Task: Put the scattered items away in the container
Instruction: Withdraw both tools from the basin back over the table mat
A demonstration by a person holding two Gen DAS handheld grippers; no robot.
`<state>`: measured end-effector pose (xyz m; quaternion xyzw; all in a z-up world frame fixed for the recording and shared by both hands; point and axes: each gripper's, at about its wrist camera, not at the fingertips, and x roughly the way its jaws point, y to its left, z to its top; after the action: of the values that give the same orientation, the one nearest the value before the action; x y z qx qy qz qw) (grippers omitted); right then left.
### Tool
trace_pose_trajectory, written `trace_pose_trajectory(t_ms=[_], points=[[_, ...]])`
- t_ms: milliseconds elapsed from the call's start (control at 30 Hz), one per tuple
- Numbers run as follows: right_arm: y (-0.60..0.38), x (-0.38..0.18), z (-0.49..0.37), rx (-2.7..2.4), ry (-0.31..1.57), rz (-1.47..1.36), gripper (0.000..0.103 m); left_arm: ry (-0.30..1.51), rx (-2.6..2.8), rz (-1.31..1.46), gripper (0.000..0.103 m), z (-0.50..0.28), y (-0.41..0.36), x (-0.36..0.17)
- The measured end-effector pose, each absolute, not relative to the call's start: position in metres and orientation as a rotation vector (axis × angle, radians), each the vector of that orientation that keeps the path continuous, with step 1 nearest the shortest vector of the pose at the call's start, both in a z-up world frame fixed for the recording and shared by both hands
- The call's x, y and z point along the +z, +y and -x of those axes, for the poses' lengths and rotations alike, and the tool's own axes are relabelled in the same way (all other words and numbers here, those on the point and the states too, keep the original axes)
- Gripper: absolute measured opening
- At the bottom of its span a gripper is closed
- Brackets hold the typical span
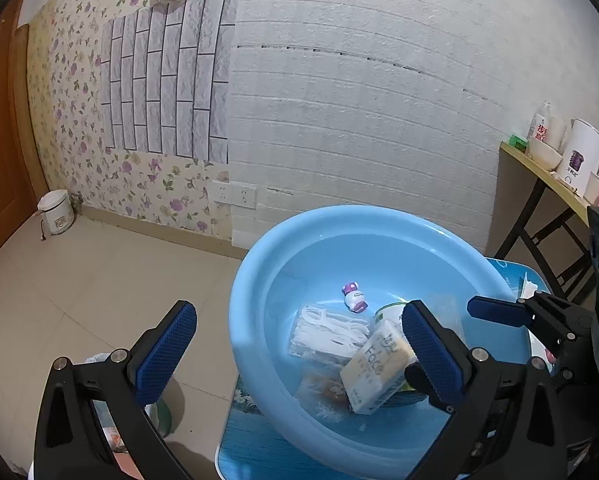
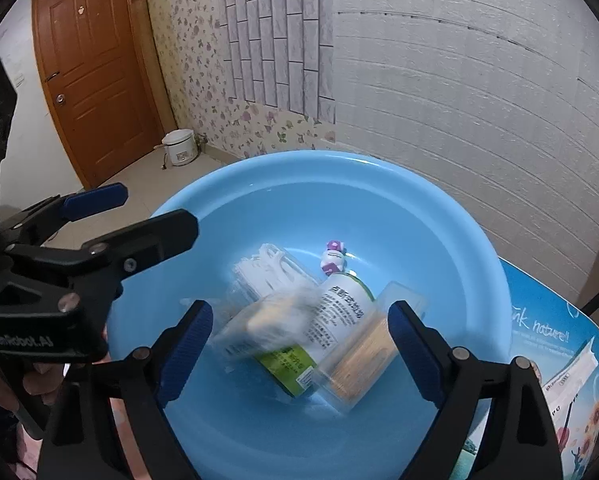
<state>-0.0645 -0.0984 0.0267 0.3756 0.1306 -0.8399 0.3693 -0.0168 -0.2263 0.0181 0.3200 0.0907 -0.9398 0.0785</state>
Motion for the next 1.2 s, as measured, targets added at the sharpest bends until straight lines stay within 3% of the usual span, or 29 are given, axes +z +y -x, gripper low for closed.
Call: trace_pose_trajectory(t_ms=[133,267,1200], points=[[-0.090,0.034,0.064,-2.192,0.313,-0.945,0.091,0.275,-2.815,-0.945,0.103,0.015,-0.226,0.022],[-0.079,0.043,0.065,-2.225,0.260,-0.912,0.103,0.279,-2.813,-0.954,0.103,0.015,-0.224,0.021],[0.010,0.023,0.071,-2.307,0.075,-1.026,0.103,0.255,-2.857,-0.988,0.103,0.006,-0.168,0.027]])
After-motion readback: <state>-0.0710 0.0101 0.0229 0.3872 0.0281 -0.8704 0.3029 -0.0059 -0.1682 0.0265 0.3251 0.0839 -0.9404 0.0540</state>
